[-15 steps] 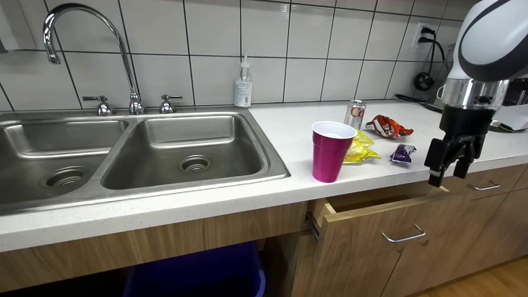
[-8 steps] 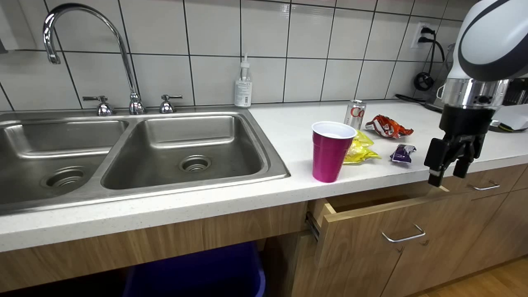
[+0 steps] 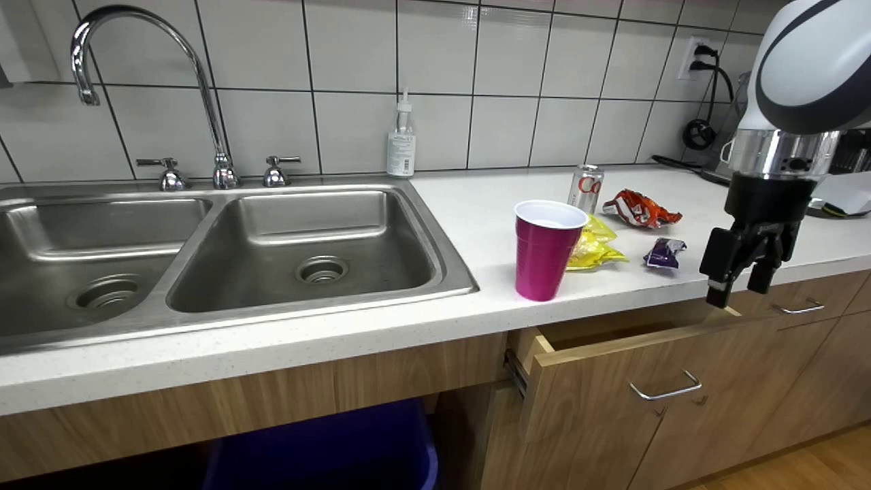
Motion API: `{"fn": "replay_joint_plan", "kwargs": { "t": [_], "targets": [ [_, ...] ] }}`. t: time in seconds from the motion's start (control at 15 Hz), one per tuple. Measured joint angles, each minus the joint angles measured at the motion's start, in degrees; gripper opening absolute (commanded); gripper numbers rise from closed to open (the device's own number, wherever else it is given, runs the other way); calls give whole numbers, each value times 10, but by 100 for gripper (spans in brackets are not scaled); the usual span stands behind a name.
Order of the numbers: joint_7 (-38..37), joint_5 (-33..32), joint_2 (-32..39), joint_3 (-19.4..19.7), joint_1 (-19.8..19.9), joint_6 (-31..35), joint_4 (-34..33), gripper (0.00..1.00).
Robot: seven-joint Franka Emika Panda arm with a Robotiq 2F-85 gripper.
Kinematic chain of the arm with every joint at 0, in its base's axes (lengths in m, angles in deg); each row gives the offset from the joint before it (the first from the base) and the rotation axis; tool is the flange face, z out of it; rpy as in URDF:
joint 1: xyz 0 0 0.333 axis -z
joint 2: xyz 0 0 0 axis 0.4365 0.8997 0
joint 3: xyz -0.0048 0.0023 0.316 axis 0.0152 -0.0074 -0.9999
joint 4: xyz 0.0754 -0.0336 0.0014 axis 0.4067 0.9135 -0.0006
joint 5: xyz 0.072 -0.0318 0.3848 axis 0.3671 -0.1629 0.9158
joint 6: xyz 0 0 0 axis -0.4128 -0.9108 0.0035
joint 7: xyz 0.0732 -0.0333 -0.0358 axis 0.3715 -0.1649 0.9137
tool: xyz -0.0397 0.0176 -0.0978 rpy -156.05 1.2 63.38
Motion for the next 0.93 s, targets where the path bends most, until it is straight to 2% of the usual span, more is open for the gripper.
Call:
{"fn": "replay_joint_plan", "kwargs": {
  "t": [0.27, 0.73, 0.93],
  "targets": [
    [0, 0, 5, -2, 0, 16, 0, 100],
    [0, 2, 45, -15, 0, 121, 4, 100],
    [1, 27, 48, -25, 2, 151, 15, 100]
  ]
}}
